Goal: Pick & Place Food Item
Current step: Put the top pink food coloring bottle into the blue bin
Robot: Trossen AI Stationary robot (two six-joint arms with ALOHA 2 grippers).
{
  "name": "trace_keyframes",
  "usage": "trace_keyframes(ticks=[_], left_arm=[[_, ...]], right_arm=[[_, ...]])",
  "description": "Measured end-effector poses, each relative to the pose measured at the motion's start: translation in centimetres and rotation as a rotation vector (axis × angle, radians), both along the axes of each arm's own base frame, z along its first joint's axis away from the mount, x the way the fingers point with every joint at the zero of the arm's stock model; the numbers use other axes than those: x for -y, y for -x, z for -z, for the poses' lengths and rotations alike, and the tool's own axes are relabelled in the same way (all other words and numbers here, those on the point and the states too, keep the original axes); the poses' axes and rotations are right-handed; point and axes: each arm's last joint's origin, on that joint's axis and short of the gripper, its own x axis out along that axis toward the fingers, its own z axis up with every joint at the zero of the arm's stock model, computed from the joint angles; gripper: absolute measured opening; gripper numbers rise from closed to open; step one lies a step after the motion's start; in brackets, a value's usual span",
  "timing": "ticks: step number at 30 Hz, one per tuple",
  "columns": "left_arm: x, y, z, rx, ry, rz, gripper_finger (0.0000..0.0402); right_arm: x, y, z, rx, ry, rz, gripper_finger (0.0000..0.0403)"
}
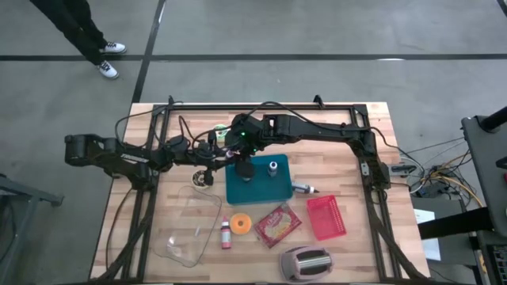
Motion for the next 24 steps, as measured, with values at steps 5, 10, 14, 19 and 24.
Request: trace_keyframes(ticks=[5,10,14,19,24], left_arm=[[0.0,0.1,0.2,-0.006,-0.001,0.011,0.0121],[0.1,0.1,0.1,0.004,-0.002,0.027,0.0148],[0.1,0.1,0.0,0.005,0.012,0.037,0.0163],[0.3,0.3,-0.4,0.029,0.003,0.085,0.0186],[0.6,1.1,-1.1,0.015,-0.019,0.114,0.0217]], right_arm=[[0.0,0.0,0.1,0.000,0.017,-0.022,0.0127],[-0.1,0.0,0.1,-0.003,0.031,-0.047,0.0127],[-0.1,0.0,0.2,-0.006,0.030,-0.047,0.0127],[-0.1,0.0,0.2,-0.010,0.019,-0.039,0.0127],[-0.2,0.2,0.3,-0.030,0.015,-0.034,0.0127]])
